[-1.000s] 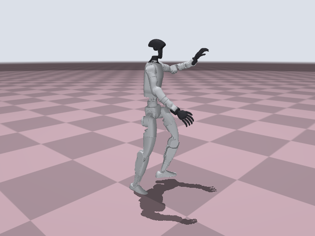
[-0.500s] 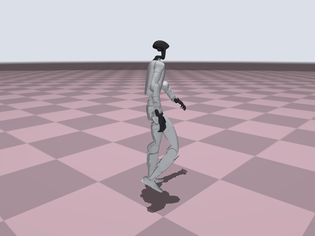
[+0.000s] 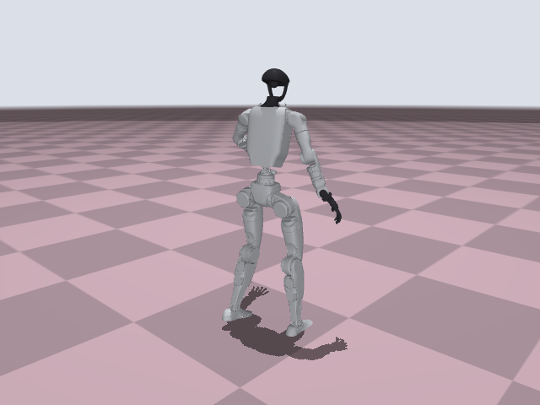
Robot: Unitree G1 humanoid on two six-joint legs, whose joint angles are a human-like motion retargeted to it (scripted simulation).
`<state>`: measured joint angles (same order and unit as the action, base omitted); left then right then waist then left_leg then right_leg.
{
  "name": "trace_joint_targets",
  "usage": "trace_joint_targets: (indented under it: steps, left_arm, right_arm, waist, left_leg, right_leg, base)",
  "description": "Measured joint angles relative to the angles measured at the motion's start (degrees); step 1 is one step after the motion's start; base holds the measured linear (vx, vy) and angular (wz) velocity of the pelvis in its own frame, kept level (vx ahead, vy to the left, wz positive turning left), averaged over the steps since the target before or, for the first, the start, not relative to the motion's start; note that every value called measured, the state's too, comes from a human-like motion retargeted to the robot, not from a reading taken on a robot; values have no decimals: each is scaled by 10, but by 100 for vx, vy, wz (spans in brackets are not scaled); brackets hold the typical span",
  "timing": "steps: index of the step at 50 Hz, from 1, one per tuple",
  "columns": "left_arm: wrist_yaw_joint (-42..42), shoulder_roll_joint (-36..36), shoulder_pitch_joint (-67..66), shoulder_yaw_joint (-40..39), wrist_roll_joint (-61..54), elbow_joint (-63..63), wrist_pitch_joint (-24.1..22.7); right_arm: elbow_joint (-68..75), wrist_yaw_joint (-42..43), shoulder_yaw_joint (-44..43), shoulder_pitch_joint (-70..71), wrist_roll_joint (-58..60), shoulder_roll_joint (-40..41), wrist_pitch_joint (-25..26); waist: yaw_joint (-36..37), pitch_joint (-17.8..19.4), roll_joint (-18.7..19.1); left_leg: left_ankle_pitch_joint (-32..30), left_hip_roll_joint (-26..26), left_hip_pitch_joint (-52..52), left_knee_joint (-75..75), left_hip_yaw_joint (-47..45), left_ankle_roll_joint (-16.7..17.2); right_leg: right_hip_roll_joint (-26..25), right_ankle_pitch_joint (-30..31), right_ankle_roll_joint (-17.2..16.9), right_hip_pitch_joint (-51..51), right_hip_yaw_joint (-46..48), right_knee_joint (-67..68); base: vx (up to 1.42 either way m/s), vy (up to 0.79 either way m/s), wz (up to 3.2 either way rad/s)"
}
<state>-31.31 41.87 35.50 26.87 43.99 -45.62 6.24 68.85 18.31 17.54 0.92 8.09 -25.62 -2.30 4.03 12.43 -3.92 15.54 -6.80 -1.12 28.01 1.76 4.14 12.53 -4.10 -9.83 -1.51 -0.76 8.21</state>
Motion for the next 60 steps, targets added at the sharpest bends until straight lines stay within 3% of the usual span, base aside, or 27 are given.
trace_joint_targets:
  steps: [5, 12, 15, 19, 23, 25, 27, 31, 34, 38, 43, 47, 52, 54, 57, 60]
  left_arm:
    - [-24, 85, 48, -49, -10, 137, 29]
    - [-38, 172, 136, -75, -11, 217, 50]
    - [-34, 195, 174, -68, -11, 215, 55]
    - [-27, 205, 233, -43, -16, 187, 58]
    - [-11, 188, 268, -14, -18, 142, 45]
    - [12, 167, 272, -4, -9, 109, 37]
    - [39, 134, 266, 8, -2, 62, 32]
    - [75, 44, 238, 82, -20, -105, 12]
    - [90, -40, 201, 165, -24, -270, -1]
    - [70, -115, 136, 185, 25, -375, 14]
    - [36, -137, 77, 165, 104, -339, 18]
    - [45, -156, 61, 174, 110, -337, 14]
    - [43, -174, 59, 170, 107, -350, 2]
    - [36, -174, 61, 171, 108, -352, -4]
    - [28, -169, 62, 169, 107, -339, -14]
    - [30, -143, 71, 169, 108, -294, -15]
  right_arm:
    - [-16, 17, -27, 51, -64, -55, 15]
    - [-73, 7, -34, 112, -98, -110, 10]
    - [-90, 5, -38, 137, -110, -110, 11]
    - [-101, 6, -34, 169, -112, -92, 16]
    - [-113, -8, -14, 168, -82, -63, 12]
    - [-118, -26, -1, 155, -57, -46, 11]
    - [-117, -42, 10, 138, -35, -27, 12]
    - [-96, -55, 27, 106, -26, 12, 4]
    - [-72, -44, 36, 84, -45, 40, -12]
    - [-53, -7, 22, 52, -51, 78, -27]
    - [-57, 19, 25, 2, -49, 104, -53]
    - [-56, -4, 45, -33, -55, 115, -59]
    - [-47, -27, 44, -59, -31, 121, -50]
    - [-43, -30, 40, -63, -17, 120, -46]
    - [-34, -22, 32, -65, 6, 109, -42]
    - [-23, -4, 26, -46, 13, 96, -27]
  waist:
    - [25, -23, -4]
    - [75, -41, -11]
    - [91, -47, -17]
    - [102, -50, -31]
    - [107, -51, -31]
    - [109, -47, -26]
    - [105, -36, -21]
    - [73, 2, 2]
    - [32, 19, 13]
    - [-9, 29, 8]
    - [-22, 45, 10]
    - [-32, 48, 7]
    - [-56, 60, -14]
    - [-60, 59, -21]
    - [-52, 40, -14]
    - [-39, 25, -6]
  left_leg:
    - [81, 63, 140, 229, -179, -23]
    - [102, 149, 240, 327, -274, -2]
    - [93, 187, 242, 270, -319, 2]
    - [64, 194, 201, 80, -393, 9]
    - [-36, 166, 127, -161, -460, 18]
    - [-101, 155, 95, -236, -458, 20]
    - [-125, 144, 68, -266, -434, 17]
    - [-103, 138, 18, -268, -371, 16]
    - [-87, 134, -1, -262, -325, 14]
    - [-69, 127, -7, -258, -276, 13]
    - [-48, 130, -17, -252, -234, 13]
    - [-29, 122, -18, -240, -192, 14]
    - [10, 86, -60, -221, -128, 15]
    - [24, 75, -82, -211, -106, 15]
    - [31, 74, -97, -172, -92, 11]
    - [8, 82, -78, -76, -102, -6]
  right_leg:
    - [40, -28, 7, 33, 82, 0]
    - [53, -46, 4, 71, 165, -3]
    - [52, -54, 0, 85, 198, -1]
    - [54, -62, -8, 101, 241, 4]
    - [42, -66, -9, 126, 273, 15]
    - [32, -62, 0, 145, 282, 24]
    - [33, -46, 22, 161, 291, 50]
    - [46, 5, 104, 158, 288, 190]
    - [47, -9, 147, 81, 222, 364]
    - [17, -69, 155, -56, 141, 540]
    - [-18, -101, 176, -172, 130, 549]
    - [-36, -79, 150, -203, 144, 378]
    - [-50, -6, 50, -136, 102, 52]
    - [-54, 33, 25, -105, 64, -12]
    - [-53, 56, 28, -73, 49, -17]
    - [-43, 15, 36, -44, 65, 19]
  base:
    - [29, -9, 147]
    - [28, -3, 97]
    - [31, 1, 82]
    - [34, 7, 86]
    - [40, 17, 79]
    - [44, 23, 71]
    - [46, 27, 87]
    - [46, 29, 122]
    - [41, 22, 141]
    - [39, 12, 112]
    - [37, 5, 80]
    - [42, -2, 101]
    - [55, -10, 131]
    - [61, -16, 99]
    - [61, -18, 57]
    - [58, -19, 36]
